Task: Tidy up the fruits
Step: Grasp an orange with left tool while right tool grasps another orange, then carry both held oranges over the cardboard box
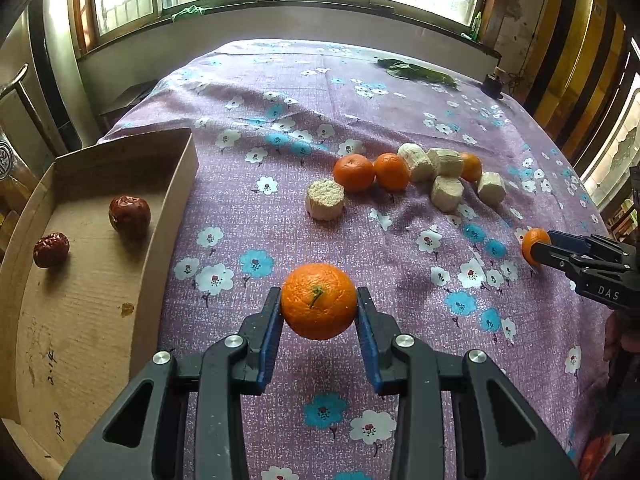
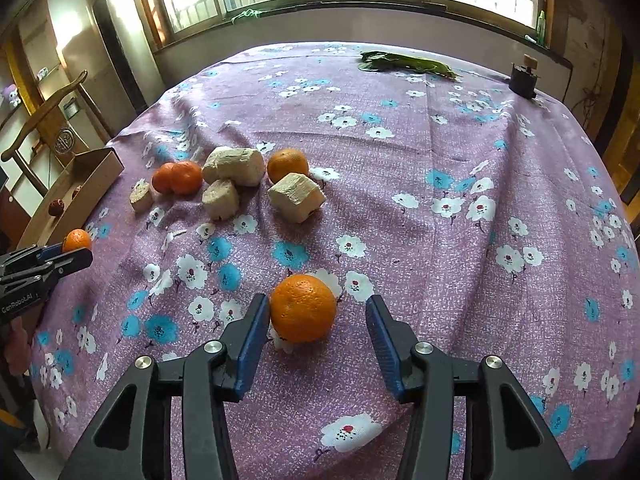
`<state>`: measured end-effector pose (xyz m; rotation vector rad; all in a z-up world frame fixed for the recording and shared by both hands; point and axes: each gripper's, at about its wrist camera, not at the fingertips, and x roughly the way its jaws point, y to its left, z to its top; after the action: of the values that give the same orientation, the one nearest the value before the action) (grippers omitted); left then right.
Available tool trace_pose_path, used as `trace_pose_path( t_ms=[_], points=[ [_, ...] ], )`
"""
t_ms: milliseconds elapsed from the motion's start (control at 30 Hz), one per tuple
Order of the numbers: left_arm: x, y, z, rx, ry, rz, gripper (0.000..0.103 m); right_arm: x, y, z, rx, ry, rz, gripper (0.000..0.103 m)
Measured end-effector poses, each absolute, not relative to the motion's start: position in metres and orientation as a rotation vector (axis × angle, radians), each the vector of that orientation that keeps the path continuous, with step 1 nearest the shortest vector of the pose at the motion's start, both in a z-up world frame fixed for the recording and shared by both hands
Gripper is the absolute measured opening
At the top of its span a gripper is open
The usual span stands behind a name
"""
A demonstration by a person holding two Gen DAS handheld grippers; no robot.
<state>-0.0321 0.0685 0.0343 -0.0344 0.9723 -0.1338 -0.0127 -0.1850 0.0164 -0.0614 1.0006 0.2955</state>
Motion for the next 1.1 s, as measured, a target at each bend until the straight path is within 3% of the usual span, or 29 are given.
trace_pose_path(
  t_ms=[133, 233, 333, 767, 1100],
  points=[
    [-0.033, 0.070, 0.033, -0.041, 0.978, -0.133, 0.034, -0.011, -0.173, 0.012, -0.118, 1.017, 0.314, 0.052],
    [-0.031, 0.070, 0.031, -0.046, 0.981, -0.130, 0.034, -0.012, -0.163, 0.008, -0.134, 1.035, 0.358, 0.036],
    [-0.031, 0.070, 0.031, -0.046, 0.980, -0.132, 0.034, -0.015, -0.153, 0.010, -0.158, 1.028, 0.389, 0.033],
    [-0.047, 0.095, 0.066, -0.065, 0.906, -0.081, 0.034, -0.022, -0.106, 0.048, -0.096, 0.952, 0.569, 0.034],
    [-0.056, 0.159, 0.077, -0.070, 0.885, 0.062, 0.034, -0.023, -0.007, 0.069, -0.163, 0.907, 0.776, 0.034]
  ],
)
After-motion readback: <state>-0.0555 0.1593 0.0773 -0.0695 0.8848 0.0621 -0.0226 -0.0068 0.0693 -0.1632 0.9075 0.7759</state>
